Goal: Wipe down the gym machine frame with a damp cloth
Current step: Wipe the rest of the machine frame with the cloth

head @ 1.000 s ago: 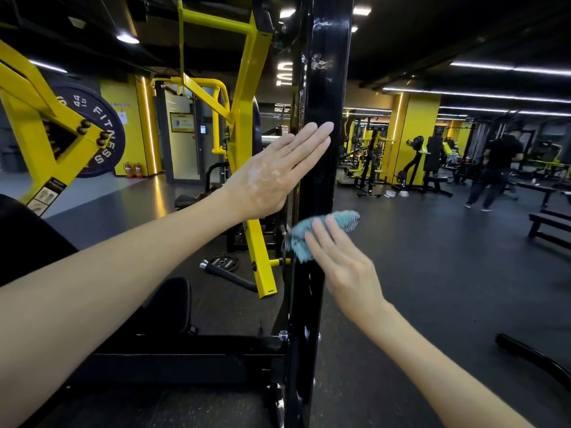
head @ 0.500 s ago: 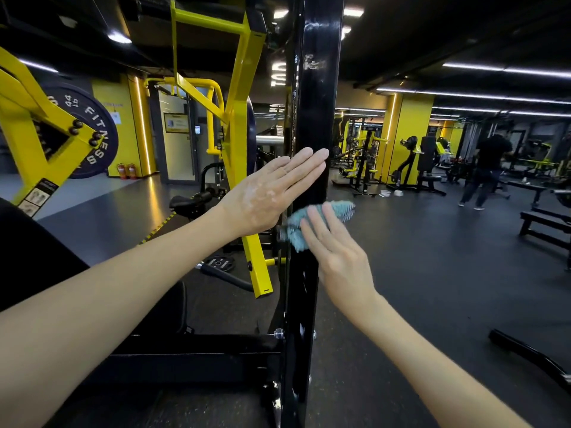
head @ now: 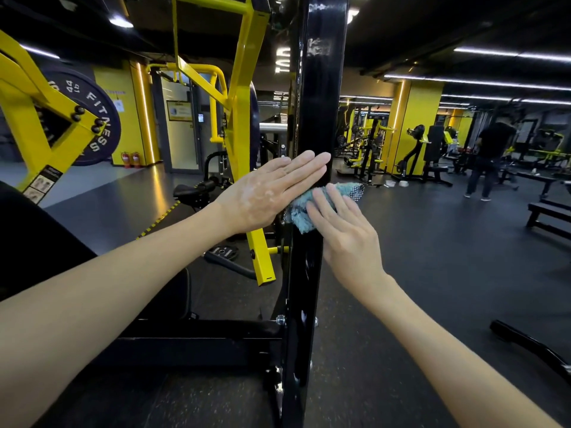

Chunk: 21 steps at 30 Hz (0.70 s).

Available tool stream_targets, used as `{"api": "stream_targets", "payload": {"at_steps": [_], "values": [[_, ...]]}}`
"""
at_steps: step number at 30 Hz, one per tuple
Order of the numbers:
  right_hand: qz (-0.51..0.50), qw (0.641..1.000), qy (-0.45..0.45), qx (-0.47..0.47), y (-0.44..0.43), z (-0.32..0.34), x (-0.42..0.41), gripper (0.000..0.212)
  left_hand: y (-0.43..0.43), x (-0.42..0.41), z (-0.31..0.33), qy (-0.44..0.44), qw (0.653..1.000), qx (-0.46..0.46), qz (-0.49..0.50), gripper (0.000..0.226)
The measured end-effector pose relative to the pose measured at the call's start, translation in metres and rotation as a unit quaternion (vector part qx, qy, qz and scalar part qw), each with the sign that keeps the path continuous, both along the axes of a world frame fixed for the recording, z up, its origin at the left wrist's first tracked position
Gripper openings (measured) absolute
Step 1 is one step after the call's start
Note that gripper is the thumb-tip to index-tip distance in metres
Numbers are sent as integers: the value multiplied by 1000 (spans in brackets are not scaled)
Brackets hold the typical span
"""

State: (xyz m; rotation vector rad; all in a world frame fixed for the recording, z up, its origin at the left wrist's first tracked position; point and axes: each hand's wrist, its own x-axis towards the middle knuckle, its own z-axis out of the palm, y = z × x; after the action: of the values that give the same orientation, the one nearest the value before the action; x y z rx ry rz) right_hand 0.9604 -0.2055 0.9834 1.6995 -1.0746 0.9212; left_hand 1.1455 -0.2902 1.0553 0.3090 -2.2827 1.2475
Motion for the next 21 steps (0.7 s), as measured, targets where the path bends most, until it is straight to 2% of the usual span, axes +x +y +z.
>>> {"api": "stream_targets", "payload": {"at_steps": [5,7,9,13,15,19,21], "values": [[28,993,84,78,12,-99,-6,30,6,-5,-9,19,1000,12,19,79],[30,987,112,113,17,-108,-9,32,8,-4,-9,17,999,14,29,78],[26,984,129,117,19,-89,-9,32,9,-3,-7,10,999,12,28,75],[6,998,45,44,9,-24,-4,32,9,-2,-6,17,999,10,27,77],[6,1000,-4,24,2,-16,2,36,9,-3,-7,21,999,11,22,78],[27,999,-7,32,8,-71,5,30,8,-6,-13,43,999,3,23,81],[27,996,34,72,16,-107,1,39,8,-7,-19,41,999,-3,29,82]]}}
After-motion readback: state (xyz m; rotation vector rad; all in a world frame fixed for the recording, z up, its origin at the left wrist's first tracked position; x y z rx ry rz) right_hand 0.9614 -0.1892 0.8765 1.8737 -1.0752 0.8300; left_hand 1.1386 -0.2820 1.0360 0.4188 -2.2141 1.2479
